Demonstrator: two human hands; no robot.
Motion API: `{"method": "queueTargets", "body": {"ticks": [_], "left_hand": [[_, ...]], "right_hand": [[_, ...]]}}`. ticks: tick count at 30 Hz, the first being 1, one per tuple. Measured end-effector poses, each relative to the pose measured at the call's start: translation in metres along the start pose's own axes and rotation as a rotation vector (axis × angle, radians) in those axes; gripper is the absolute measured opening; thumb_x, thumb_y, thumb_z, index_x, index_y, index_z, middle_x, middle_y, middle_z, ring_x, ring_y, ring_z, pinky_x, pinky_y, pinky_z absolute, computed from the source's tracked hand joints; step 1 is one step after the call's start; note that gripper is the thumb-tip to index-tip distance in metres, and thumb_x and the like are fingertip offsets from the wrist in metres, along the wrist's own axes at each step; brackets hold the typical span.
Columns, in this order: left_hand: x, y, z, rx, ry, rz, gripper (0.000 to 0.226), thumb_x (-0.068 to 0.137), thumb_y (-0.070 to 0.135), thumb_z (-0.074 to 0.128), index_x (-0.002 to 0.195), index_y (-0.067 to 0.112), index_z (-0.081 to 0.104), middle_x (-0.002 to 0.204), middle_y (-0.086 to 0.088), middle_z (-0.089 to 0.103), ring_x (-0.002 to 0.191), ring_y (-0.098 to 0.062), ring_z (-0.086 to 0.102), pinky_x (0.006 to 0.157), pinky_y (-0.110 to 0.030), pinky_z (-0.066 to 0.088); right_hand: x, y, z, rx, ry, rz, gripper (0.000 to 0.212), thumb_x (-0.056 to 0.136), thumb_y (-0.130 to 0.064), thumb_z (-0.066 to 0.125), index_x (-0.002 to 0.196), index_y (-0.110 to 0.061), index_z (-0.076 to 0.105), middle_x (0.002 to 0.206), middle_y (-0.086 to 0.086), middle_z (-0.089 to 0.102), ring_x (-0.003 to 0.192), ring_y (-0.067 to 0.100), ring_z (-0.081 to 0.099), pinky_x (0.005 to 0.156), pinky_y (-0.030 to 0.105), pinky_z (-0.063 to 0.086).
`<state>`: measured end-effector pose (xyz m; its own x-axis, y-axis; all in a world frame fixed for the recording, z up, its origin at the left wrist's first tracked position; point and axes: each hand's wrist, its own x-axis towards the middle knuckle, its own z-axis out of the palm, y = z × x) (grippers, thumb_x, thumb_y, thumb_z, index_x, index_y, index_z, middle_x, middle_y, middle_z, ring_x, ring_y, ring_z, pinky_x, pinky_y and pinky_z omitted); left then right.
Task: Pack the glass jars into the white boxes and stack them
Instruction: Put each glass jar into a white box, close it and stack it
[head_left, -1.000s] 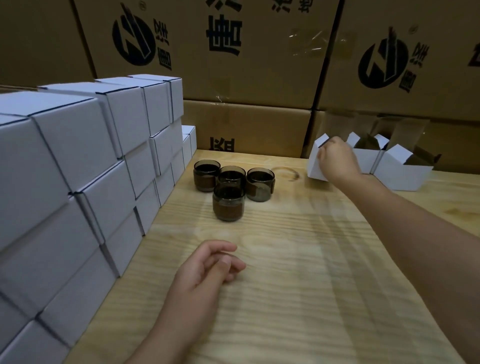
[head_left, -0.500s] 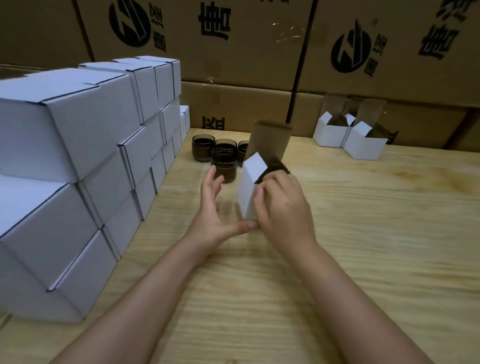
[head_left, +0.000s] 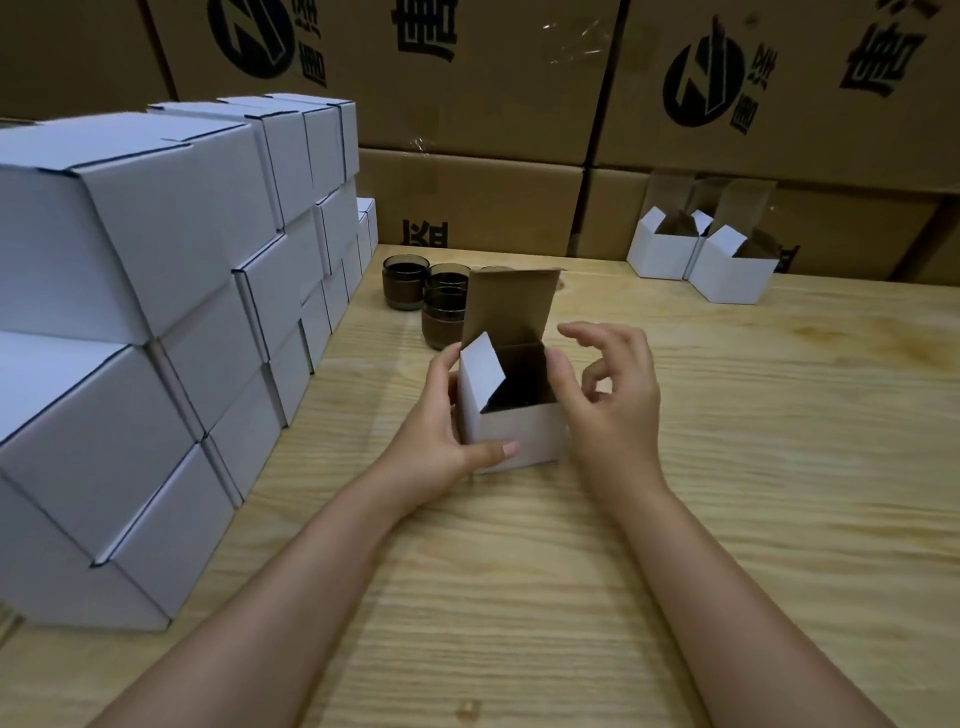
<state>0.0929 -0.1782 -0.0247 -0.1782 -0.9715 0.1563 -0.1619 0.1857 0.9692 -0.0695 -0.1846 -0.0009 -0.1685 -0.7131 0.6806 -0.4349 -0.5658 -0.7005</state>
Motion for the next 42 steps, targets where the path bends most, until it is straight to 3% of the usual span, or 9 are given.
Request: {"method": "queueTargets", "body": {"ticks": [7,12,16,24,29,31,36,39,42], "left_hand": [[-0.001,0.002,-0.002,0.018,0.000,-0.028,0.107,0.071,0.008,0.082,0.149,0.031,0.012,0.138,-0.001,0.044,0.122,-0.014,0.050,0.099,-0.031,0.048],[0.000,0.001,-0.003,-0.018,-0.039,-0.020,0.105,0.073,0.004,0.080,0.149,0.031,0.013,0.140,0.000,0.043,0.122,-0.013,0.050,0.098,-0.032,0.049],[-0.001,0.004,-0.002,-0.155,-0.027,-0.021,0.106,0.060,0.041,0.080,0.147,0.031,0.020,0.134,0.004,0.047,0.119,-0.012,0.054,0.088,-0.024,0.052],[-0.003,0.003,0.017,0.036,0.328,0.072,0.031,0.093,0.060,0.026,0.115,0.043,0.041,0.089,0.040,0.039,0.073,0.041,0.035,0.063,0.011,0.029],[0.002,0.001,0.004,-0.302,0.447,-0.138,0.029,0.088,0.034,0.039,0.077,0.014,0.057,0.072,-0.009,0.066,0.072,-0.023,0.063,0.062,-0.036,0.049],[0.001,0.003,0.001,-0.429,0.425,-0.103,0.022,0.089,0.023,0.040,0.091,0.014,0.061,0.074,-0.001,0.071,0.069,-0.018,0.068,0.050,-0.024,0.050],[0.000,0.005,-0.003,-0.381,0.347,0.070,0.048,0.072,0.021,0.044,0.108,0.052,0.056,0.135,0.013,0.047,0.118,-0.017,0.052,0.084,-0.044,0.052],[0.002,0.002,-0.004,-0.430,0.295,0.107,0.036,0.071,0.017,0.044,0.095,0.038,0.060,0.105,0.018,0.064,0.087,-0.003,0.066,0.059,-0.028,0.055],[0.002,0.002,-0.006,-0.458,0.269,0.112,0.029,0.069,0.016,0.043,0.083,0.032,0.062,0.091,0.013,0.067,0.081,-0.010,0.065,0.054,-0.025,0.051]], "right_hand": [[0.001,0.018,-0.001,0.111,0.013,0.312,0.045,0.089,-0.001,0.043,0.098,-0.041,0.059,0.106,-0.008,0.058,0.079,0.026,0.059,0.065,0.048,0.056],[0.001,0.023,0.000,0.276,-0.233,0.418,0.038,0.080,-0.010,0.038,0.101,-0.029,0.063,0.106,-0.001,0.064,0.100,0.019,0.061,0.071,0.028,0.052],[0.000,0.023,0.001,0.278,-0.259,0.436,0.039,0.073,-0.018,0.036,0.101,-0.030,0.059,0.105,-0.001,0.063,0.095,0.019,0.062,0.067,0.030,0.050],[-0.005,0.018,0.002,0.219,-0.311,0.299,0.041,0.073,-0.012,0.037,0.100,-0.037,0.055,0.111,-0.006,0.062,0.108,0.007,0.057,0.085,0.019,0.049],[-0.006,0.016,0.002,0.221,-0.345,0.307,0.048,0.085,0.001,0.037,0.101,-0.041,0.052,0.114,-0.007,0.063,0.094,0.023,0.062,0.072,0.039,0.054],[-0.006,0.017,0.002,0.218,-0.352,0.321,0.050,0.087,0.005,0.036,0.102,-0.041,0.052,0.114,-0.004,0.064,0.091,0.035,0.060,0.073,0.049,0.053],[-0.006,0.015,0.002,0.223,-0.330,0.265,0.058,0.085,0.007,0.038,0.107,-0.046,0.048,0.111,-0.010,0.061,0.094,0.023,0.060,0.071,0.034,0.053],[-0.005,0.012,0.000,0.254,-0.395,0.208,0.072,0.076,0.006,0.036,0.117,-0.050,0.052,0.126,-0.015,0.056,0.117,0.009,0.052,0.083,0.015,0.050],[-0.005,0.015,0.000,0.299,-0.482,0.248,0.073,0.080,0.004,0.036,0.127,-0.050,0.049,0.140,-0.013,0.048,0.126,0.008,0.047,0.100,0.029,0.047]]}}
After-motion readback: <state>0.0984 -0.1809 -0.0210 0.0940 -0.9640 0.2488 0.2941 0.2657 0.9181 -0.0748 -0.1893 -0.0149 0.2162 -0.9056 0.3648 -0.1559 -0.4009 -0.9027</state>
